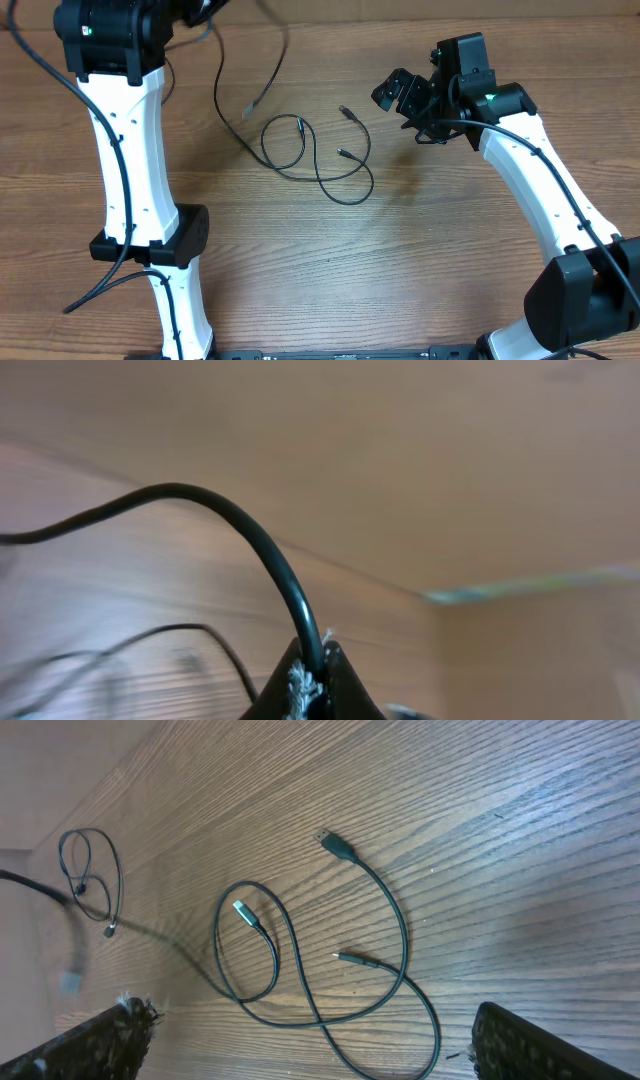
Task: Untangle cables
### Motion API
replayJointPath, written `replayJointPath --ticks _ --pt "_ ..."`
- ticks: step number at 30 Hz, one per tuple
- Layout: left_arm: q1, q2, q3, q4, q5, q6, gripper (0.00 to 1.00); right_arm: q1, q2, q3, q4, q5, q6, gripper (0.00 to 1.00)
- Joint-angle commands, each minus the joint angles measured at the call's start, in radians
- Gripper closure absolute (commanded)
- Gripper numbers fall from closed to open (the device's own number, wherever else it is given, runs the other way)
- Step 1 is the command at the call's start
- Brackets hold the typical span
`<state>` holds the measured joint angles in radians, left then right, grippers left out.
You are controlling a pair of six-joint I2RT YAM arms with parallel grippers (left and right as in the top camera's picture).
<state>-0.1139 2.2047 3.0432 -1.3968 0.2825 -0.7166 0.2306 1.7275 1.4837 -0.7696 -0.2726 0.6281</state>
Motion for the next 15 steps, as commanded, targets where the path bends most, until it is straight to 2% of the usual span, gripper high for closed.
replayJointPath --ticks 1,5,8,10,15 --pt "0.010 -0.034 0.007 -0.128 -0.390 0.181 0.96 0.004 0.004 0.001 0.016 0.011 -0.009 0.00" --pt "0.009 -0.033 -0.045 -0.241 -0.612 0.259 0.96 0.008 0.004 0.001 0.023 0.010 -0.010 0.00" --pt "0.023 -0.033 -0.103 -0.293 -0.820 0.239 0.96 0.029 0.012 0.001 0.013 0.006 -0.089 0.00" --pt "0.042 -0.033 -0.140 -0.293 -0.831 0.233 0.96 0.047 0.023 0.001 0.000 0.006 -0.132 0.00" --pt "0.147 -0.032 -0.284 -0.293 -0.853 0.115 0.96 0.095 0.069 0.001 -0.027 0.007 -0.140 0.00"
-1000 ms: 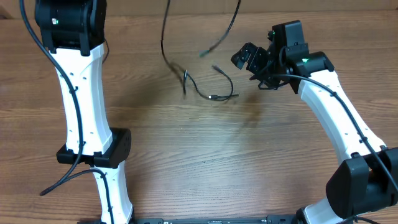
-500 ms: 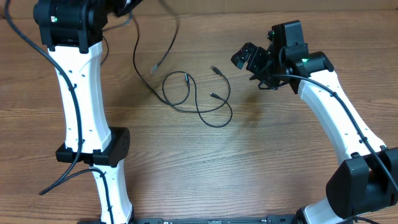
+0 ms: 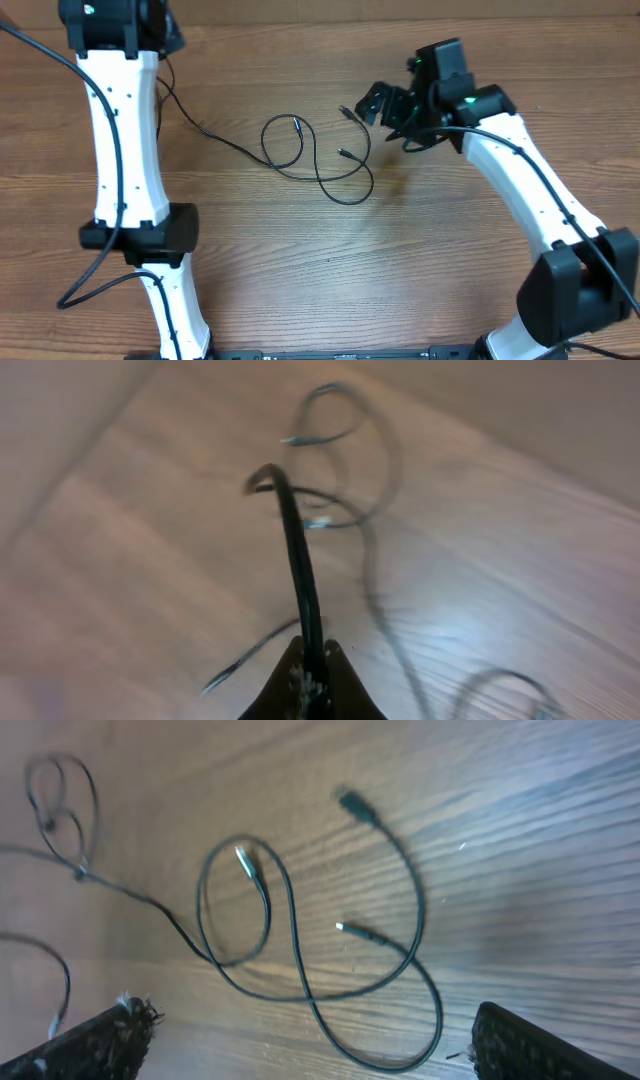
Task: Untangle cables
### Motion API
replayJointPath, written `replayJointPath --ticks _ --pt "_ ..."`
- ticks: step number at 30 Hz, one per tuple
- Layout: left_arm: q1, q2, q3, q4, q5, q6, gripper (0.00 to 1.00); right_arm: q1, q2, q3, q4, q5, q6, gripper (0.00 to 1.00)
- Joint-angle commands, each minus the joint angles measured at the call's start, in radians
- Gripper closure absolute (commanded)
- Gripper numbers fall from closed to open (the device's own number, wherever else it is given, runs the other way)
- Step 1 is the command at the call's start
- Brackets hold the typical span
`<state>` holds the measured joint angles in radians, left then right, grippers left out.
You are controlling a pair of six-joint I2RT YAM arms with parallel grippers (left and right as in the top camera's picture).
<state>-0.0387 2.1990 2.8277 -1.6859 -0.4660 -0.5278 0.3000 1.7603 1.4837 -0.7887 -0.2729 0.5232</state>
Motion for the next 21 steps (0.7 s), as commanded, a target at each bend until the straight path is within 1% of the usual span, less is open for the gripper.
replayJointPath --ticks 1,3,5,10,11,12,13,14,16,17,19,20,21 --pt "0.098 -0.026 -0.092 -0.003 -0.108 -0.088 0.96 0.031 0.044 0.001 -0.012 0.011 -0.035 0.00" --pt "0.193 -0.026 -0.163 -0.003 -0.110 -0.166 0.96 0.037 0.052 0.001 -0.010 0.011 -0.035 0.00" --pt "0.243 -0.026 -0.200 -0.003 -0.109 -0.220 0.96 0.037 0.052 0.001 -0.003 0.011 -0.035 0.00" --pt "0.376 -0.026 -0.307 -0.003 -0.104 -0.308 0.96 0.037 0.052 0.001 0.001 0.011 -0.035 0.00" --pt "0.390 -0.026 -0.319 -0.002 -0.107 -0.320 0.95 0.037 0.052 0.001 0.001 0.011 -0.035 0.00" --pt "0.438 -0.026 -0.366 0.008 -0.120 -0.337 0.93 0.037 0.052 0.001 0.001 0.011 -0.035 0.00" --pt "0.455 -0.026 -0.386 0.019 -0.124 -0.337 0.93 0.037 0.052 0.001 0.001 0.011 -0.035 0.00" --pt "0.480 -0.026 -0.413 0.042 -0.126 -0.336 0.91 0.037 0.052 0.001 0.001 0.011 -0.035 0.00" --pt "0.517 -0.026 -0.456 0.092 -0.118 -0.315 0.79 0.037 0.052 0.001 0.001 0.011 -0.035 0.00" --pt "0.531 -0.026 -0.476 0.113 -0.106 -0.295 0.70 0.037 0.052 0.001 0.001 0.011 -0.035 0.00" --pt "0.557 -0.024 -0.511 0.147 -0.028 -0.225 0.38 0.037 0.052 0.001 0.005 0.011 -0.035 0.00" --pt "0.565 -0.023 -0.523 0.158 0.030 -0.178 0.35 0.037 0.052 0.001 0.009 0.011 -0.035 0.00" --pt "0.572 -0.022 -0.535 0.166 0.087 -0.135 0.35 0.037 0.052 0.001 0.013 0.010 -0.035 0.00"
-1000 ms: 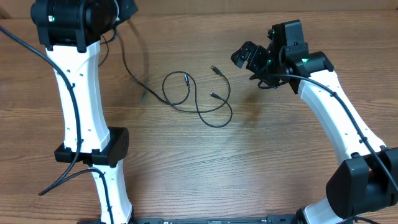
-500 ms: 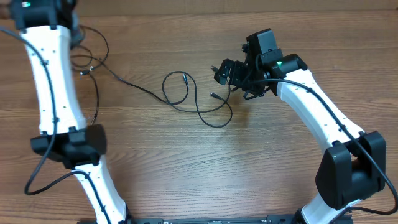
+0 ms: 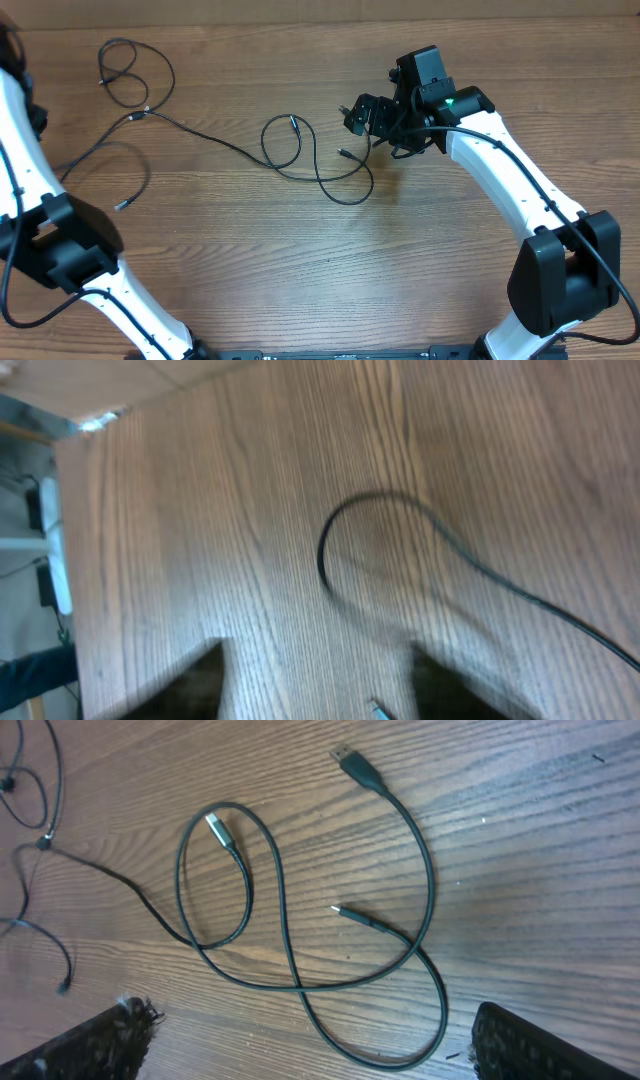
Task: Untangle cables
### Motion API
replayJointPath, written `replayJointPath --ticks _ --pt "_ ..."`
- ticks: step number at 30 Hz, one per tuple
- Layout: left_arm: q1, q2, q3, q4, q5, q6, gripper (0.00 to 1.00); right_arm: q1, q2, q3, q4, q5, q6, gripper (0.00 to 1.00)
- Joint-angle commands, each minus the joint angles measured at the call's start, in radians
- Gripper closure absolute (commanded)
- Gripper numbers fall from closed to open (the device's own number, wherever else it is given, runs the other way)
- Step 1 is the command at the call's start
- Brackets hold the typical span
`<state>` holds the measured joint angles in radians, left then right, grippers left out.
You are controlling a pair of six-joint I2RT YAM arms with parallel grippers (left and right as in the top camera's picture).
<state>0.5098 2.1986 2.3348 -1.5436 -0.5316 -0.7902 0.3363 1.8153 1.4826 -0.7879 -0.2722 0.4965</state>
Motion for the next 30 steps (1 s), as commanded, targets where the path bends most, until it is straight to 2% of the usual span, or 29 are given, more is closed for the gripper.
replayJointPath --ticks 1,3,8,10,11,17,24,30 --pt "0.029 -0.022 -0.055 0.029 0.218 0.169 0.36 0.000 -0.003 0.002 0.019 0.010 -0.008 0.00" --pt "0.031 -0.022 -0.074 0.038 0.337 0.222 0.36 0.000 -0.003 0.002 0.027 0.010 -0.008 0.00" --pt "-0.009 -0.020 -0.126 0.063 0.757 0.422 0.32 0.000 -0.003 0.002 0.027 0.010 -0.008 0.00" --pt "-0.054 -0.020 -0.161 0.064 0.864 0.468 0.20 0.000 -0.003 0.002 0.027 0.010 -0.008 0.00" --pt "-0.101 -0.020 -0.193 0.067 0.863 0.481 0.13 0.000 -0.003 0.002 0.026 0.010 -0.008 0.00" --pt "-0.281 -0.020 -0.352 0.149 0.838 0.434 0.16 0.000 -0.003 0.002 0.027 0.010 -0.008 0.00" --pt "-0.452 -0.020 -0.532 0.344 0.731 0.241 0.15 0.000 -0.003 0.002 0.019 0.010 -0.008 0.00" --pt "-0.540 -0.016 -0.550 0.426 0.565 0.062 0.17 0.000 -0.003 0.002 0.031 0.010 -0.008 0.00"
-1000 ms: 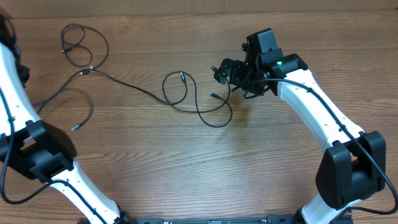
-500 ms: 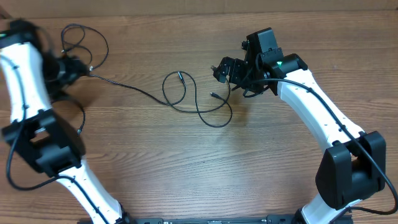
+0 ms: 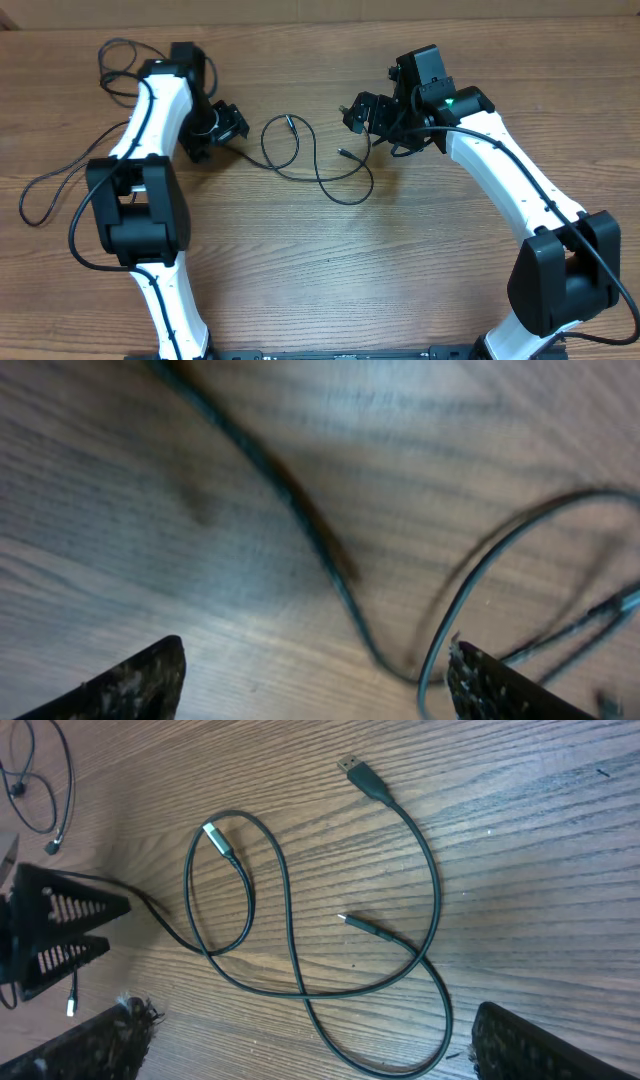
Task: Untangle cables
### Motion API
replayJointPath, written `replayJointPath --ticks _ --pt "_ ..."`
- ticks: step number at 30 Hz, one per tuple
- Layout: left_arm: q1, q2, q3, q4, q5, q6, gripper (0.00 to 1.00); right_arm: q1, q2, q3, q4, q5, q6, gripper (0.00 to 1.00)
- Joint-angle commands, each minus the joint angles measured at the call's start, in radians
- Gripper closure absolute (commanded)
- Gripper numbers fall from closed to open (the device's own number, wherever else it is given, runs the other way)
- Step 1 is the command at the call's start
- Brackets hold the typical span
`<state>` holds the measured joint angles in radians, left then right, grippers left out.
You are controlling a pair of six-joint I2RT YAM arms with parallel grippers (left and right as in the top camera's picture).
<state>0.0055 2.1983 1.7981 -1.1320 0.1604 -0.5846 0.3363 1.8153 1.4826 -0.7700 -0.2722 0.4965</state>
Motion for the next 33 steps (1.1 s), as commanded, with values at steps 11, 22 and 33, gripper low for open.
replayJointPath --ticks 11,22,33 --pt "-0.185 -0.010 -0.138 0.120 -0.238 -0.359 0.28 0.000 -0.003 0.002 0.003 0.010 -0.008 0.00" --pt "-0.166 -0.010 -0.169 0.211 -0.250 -0.283 0.36 0.000 -0.003 0.002 0.001 0.010 -0.008 0.00" --pt "-0.058 -0.022 -0.109 0.241 -0.009 -0.100 0.32 0.000 -0.003 0.002 -0.006 0.010 -0.009 0.00"
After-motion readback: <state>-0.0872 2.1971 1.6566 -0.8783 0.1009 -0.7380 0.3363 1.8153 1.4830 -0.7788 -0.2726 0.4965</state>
